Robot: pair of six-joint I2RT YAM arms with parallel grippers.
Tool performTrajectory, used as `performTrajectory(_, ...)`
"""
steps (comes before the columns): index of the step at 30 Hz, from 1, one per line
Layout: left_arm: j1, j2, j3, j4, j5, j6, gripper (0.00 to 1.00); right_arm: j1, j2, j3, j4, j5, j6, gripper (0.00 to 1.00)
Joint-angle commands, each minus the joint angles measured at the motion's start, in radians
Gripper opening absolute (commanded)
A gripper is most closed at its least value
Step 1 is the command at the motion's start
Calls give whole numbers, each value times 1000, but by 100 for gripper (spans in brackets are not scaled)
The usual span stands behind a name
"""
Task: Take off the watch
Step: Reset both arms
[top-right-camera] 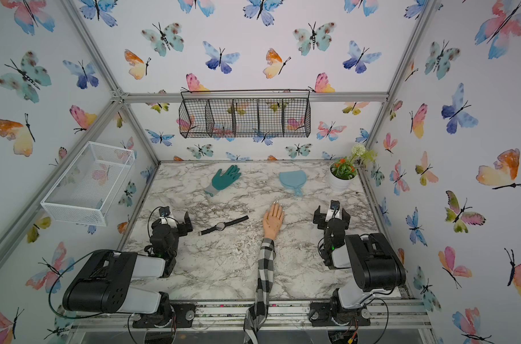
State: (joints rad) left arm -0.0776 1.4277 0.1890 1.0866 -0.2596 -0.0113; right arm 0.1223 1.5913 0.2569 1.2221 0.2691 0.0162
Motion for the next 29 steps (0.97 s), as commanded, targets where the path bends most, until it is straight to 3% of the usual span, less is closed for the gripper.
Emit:
performTrajectory(1, 27, -7, 26, -8, 105, -9, 98, -14, 1, 22, -58, -62, 21, 99)
performTrajectory(29, 28, -20, 26, -27, 114, -3, 98, -16, -11, 2, -26, -61, 18, 99)
